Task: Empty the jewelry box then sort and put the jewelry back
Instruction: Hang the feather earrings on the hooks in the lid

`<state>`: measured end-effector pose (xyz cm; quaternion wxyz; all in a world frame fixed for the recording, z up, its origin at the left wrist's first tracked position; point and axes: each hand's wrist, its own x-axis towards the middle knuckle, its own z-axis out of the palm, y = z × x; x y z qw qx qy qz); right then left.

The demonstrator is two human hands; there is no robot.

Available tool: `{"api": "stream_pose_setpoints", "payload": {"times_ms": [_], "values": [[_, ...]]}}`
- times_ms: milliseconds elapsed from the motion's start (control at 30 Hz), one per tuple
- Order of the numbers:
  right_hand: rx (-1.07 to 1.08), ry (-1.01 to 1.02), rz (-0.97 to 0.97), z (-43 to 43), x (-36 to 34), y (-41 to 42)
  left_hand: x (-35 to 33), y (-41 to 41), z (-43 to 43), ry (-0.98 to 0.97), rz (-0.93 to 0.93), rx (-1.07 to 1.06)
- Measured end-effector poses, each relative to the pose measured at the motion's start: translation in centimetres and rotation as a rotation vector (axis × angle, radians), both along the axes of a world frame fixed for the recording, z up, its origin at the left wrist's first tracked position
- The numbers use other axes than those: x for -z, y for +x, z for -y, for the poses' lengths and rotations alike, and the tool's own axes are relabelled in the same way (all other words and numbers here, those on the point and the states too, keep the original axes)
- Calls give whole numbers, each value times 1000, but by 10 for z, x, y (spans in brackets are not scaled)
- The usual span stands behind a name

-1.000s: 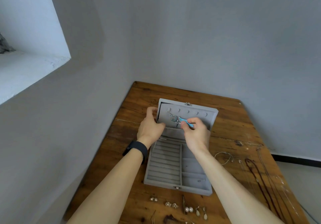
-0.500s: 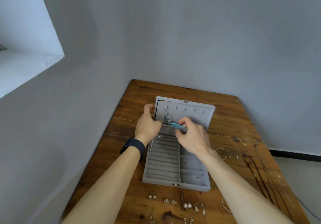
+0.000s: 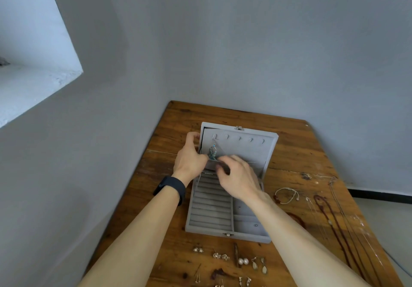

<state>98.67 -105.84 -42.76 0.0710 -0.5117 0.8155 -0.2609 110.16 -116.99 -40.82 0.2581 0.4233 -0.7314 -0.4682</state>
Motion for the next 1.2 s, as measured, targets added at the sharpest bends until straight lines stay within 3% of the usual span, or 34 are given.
{"api": "stream_pose_setpoints", "payload": {"times_ms": [133,400,567,700,767,867,1000,1067,1200], "values": [[-63,131,131,9,-9,7,-1,3,2,21,-3,33],[92,67,-71,-3,-12,0,-3,6,3,21,25,43],[-59,117,101,5,-10,8,-3,7,5,36,29,51],[-35,127,122,2,-10,3,-9,10,5,53,45,59],[-5,119,121,-4,-11,0,-16,14,6,63,34,-40],[-11,107,110,-14,-13,-3,-28,22,8,223,-41,-186],[3,30,146,-29,-20,4,-43,32,0,421,-158,-136],[23,-54,230,-39,-25,12,-54,37,-12,440,-226,-58],[50,-240,635,-66,-36,32,-75,35,-42,547,-371,111]]}}
